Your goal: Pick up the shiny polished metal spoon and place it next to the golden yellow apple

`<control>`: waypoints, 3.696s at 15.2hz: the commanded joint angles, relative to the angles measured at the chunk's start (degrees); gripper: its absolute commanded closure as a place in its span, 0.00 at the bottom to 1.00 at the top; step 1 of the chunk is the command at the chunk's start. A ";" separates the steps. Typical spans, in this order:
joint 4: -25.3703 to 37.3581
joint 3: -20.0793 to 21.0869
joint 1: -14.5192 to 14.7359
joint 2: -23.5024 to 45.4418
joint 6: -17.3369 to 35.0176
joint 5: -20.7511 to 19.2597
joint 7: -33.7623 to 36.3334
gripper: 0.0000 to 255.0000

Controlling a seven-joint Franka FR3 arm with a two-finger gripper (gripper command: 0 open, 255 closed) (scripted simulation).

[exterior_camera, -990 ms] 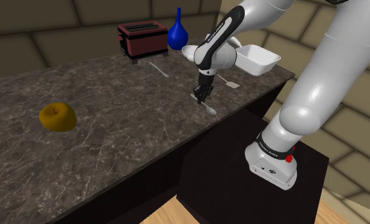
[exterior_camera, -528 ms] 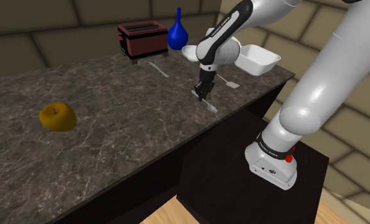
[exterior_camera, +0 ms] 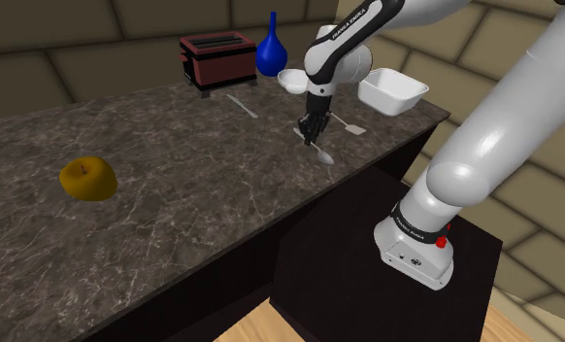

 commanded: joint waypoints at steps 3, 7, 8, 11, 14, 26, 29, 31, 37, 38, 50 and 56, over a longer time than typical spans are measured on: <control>0.68 -0.02 -0.31 -2.98 -3.56 -1.30 1.16 1.00; 1.67 0.08 -0.53 -5.54 -7.00 -2.25 2.18 1.00; 1.96 0.11 -0.59 -6.14 -7.86 -2.46 2.41 1.00; 2.89 0.20 -0.73 -7.85 -10.44 -3.01 3.07 1.00; 3.94 0.30 -0.86 -9.41 -13.00 -3.48 3.67 1.00; 8.36 2.48 0.37 -12.77 -20.29 -3.24 7.82 1.00; 9.48 5.26 2.58 -11.39 -19.44 -1.47 11.66 1.00; 10.57 7.05 4.01 -10.16 -18.89 -0.41 14.19 1.00; 15.39 12.11 7.97 -5.22 -17.36 1.93 21.74 1.00; 16.42 12.90 8.58 -4.22 -17.15 2.17 22.99 1.00; 33.67 20.53 15.63 10.86 -16.39 1.15 38.36 1.00; 46.12 22.71 19.72 20.48 -18.07 -1.66 45.94 1.00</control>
